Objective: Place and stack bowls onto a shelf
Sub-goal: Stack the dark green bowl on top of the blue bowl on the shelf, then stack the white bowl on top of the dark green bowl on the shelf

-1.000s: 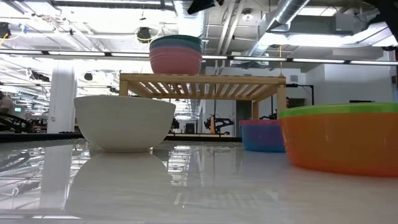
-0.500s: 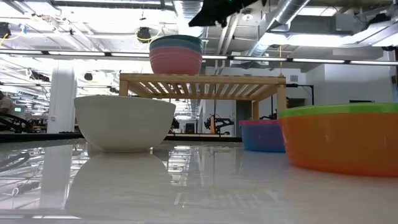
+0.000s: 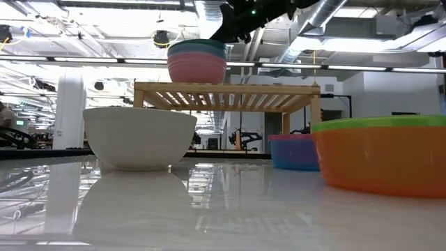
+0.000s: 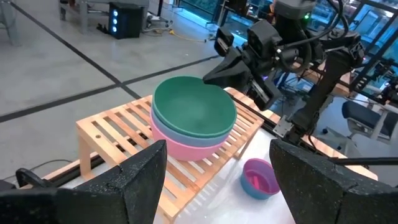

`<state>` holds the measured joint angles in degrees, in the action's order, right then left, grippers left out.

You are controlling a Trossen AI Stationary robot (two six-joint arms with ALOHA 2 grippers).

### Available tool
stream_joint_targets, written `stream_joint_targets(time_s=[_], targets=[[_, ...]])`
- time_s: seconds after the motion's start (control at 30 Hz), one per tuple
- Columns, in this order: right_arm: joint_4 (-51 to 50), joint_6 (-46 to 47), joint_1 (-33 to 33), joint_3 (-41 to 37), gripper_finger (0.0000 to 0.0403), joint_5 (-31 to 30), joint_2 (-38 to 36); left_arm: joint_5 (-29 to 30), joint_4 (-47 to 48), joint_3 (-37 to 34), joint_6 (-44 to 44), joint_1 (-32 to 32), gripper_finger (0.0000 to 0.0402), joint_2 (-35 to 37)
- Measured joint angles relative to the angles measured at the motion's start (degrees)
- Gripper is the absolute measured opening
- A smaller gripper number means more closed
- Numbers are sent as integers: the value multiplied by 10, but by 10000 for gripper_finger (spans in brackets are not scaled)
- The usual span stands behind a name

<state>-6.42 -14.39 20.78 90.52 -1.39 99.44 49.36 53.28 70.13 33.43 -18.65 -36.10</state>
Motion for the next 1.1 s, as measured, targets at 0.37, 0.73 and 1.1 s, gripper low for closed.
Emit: stream_joint_targets(time_s=[0.37,0.73,1.1], targets=[[-2,-15,7,1,20,0,11,0,0,0,2,0,268,0],[-35,38,-70,3,55,63,-84,-1,0,0,4,0,268,0],[-167,19,-252,1,167,78,-8,-41,0,0,-21,0,268,0]])
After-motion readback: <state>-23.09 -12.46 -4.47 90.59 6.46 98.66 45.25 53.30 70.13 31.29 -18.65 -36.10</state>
